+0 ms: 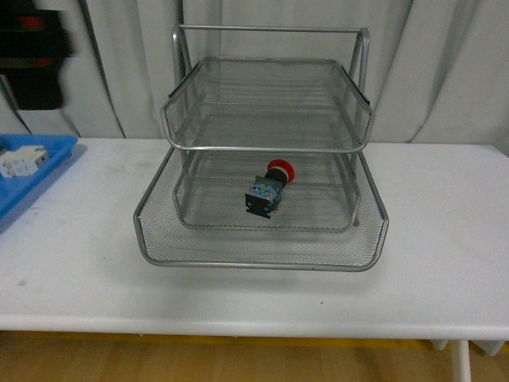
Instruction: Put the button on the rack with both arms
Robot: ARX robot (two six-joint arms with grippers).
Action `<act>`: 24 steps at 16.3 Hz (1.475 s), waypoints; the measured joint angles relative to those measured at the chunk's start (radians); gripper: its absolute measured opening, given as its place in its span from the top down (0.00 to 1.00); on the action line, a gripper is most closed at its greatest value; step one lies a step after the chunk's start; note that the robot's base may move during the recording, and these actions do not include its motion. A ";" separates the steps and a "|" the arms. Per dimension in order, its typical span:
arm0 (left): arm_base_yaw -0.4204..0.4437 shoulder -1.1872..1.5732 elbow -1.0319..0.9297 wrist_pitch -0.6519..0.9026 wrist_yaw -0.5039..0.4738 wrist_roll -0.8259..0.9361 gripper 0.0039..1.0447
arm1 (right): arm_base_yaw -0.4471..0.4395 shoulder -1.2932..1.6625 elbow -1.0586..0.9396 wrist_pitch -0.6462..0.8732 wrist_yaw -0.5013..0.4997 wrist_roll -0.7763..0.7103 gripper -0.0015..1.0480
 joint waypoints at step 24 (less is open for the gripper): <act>0.302 -0.959 -0.478 -0.409 0.263 0.028 0.99 | 0.000 0.000 0.000 0.000 0.000 0.000 0.06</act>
